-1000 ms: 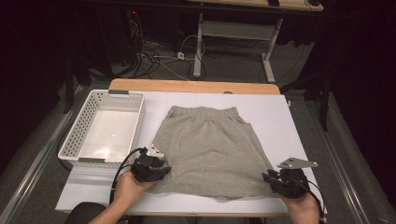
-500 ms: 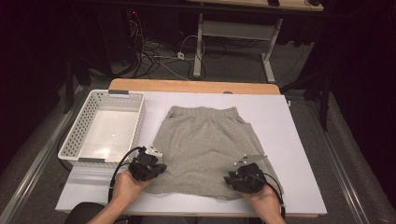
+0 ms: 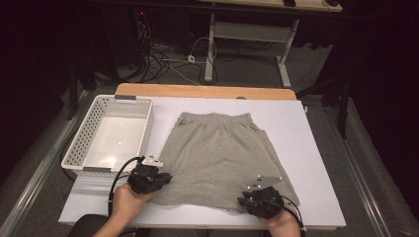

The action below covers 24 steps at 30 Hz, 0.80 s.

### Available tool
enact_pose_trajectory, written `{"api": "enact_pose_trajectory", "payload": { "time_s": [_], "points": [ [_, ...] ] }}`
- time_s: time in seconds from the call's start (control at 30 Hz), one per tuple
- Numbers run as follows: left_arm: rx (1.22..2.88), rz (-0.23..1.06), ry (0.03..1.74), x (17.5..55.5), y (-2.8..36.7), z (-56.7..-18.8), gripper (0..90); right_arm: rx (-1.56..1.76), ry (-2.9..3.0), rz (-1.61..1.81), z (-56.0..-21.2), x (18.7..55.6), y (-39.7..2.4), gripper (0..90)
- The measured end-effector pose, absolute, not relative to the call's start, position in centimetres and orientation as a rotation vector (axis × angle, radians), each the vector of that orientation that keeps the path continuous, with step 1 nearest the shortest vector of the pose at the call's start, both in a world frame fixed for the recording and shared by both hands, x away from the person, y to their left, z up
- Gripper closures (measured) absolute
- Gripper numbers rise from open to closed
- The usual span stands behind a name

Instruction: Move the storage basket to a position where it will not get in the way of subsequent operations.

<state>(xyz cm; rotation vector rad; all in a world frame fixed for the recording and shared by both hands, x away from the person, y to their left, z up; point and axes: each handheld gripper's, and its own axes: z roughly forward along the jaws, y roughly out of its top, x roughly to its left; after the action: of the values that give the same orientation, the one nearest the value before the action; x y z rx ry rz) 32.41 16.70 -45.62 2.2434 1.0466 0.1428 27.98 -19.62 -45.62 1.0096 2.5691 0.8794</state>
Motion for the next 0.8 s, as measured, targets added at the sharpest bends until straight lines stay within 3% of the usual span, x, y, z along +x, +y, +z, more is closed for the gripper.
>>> {"api": "enact_pose_trajectory", "payload": {
  "time_s": [0.1, 0.43, 0.8],
  "points": [
    [2.219, 0.157, 1.066, 32.8, 16.8, -45.8, 63.2, 1.030, 2.445, 0.975, -44.0, 29.0, -20.8, 68.1],
    [2.143, 0.176, 1.077, 33.5, 16.7, -45.7, 50.2, 1.297, 2.267, 0.940, -43.4, 38.7, -24.8, 69.4],
    [2.143, 0.191, 1.081, 33.2, 16.7, -45.5, 45.0, 1.514, 2.133, 0.846, -43.7, 48.5, -24.8, 61.0]
  ]
}}
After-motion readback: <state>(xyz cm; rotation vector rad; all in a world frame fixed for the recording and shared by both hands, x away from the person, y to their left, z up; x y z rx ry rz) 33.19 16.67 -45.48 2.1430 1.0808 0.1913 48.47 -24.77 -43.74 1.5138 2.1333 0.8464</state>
